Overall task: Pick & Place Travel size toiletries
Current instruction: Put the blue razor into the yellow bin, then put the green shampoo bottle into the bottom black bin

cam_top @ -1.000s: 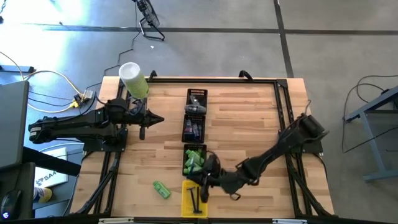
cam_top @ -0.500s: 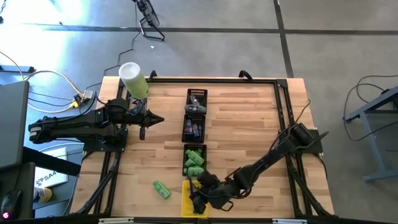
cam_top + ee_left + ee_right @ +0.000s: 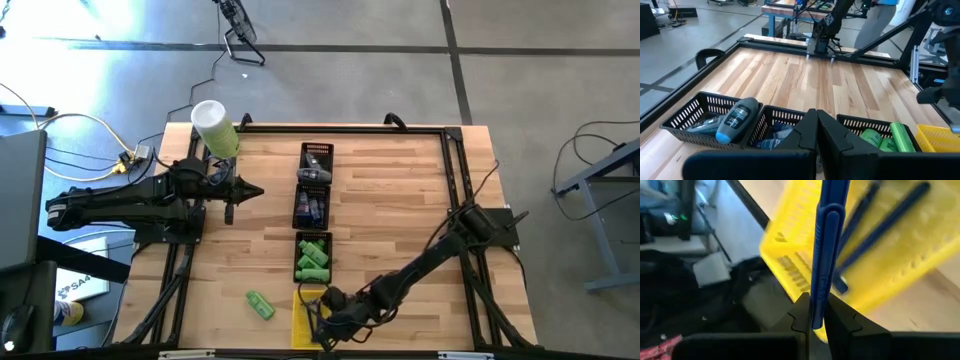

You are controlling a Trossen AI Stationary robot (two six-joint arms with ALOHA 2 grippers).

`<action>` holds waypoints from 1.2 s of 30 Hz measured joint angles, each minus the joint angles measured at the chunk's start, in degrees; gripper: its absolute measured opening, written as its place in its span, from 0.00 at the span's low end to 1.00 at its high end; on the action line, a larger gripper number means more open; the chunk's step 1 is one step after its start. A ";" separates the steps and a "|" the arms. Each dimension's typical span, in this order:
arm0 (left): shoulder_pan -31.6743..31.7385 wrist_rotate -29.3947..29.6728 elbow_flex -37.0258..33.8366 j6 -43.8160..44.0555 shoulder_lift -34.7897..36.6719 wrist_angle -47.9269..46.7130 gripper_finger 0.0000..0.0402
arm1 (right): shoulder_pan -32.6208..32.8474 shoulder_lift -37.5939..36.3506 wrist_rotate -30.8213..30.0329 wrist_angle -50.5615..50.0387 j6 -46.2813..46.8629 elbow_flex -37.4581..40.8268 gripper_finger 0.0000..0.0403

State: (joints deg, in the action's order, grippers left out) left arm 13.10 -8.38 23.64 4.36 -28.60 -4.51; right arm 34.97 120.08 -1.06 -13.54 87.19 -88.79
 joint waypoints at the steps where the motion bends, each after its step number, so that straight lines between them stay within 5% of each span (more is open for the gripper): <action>1: 0.00 0.00 0.00 0.00 0.00 0.00 0.00 | -0.18 0.26 1.28 0.36 0.03 0.01 0.07; 5: 0.00 0.02 0.00 0.00 0.00 0.01 0.00 | -0.47 0.36 2.31 -0.12 -0.07 0.01 0.08; 15: 0.00 0.06 0.00 0.00 0.00 0.02 0.00 | -0.81 0.36 1.23 0.14 -3.02 0.01 0.38; 20: 0.00 0.07 0.02 0.00 0.00 0.04 0.00 | -0.95 0.06 2.72 0.42 -5.79 0.01 0.43; 36: 0.00 0.07 0.02 0.00 -0.02 0.03 0.00 | -4.87 -9.77 -0.50 -6.78 -31.17 -0.03 0.03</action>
State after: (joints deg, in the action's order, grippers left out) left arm 13.10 -8.32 23.66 4.36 -28.62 -4.48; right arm 30.10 110.31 -1.56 -20.32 56.02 -88.82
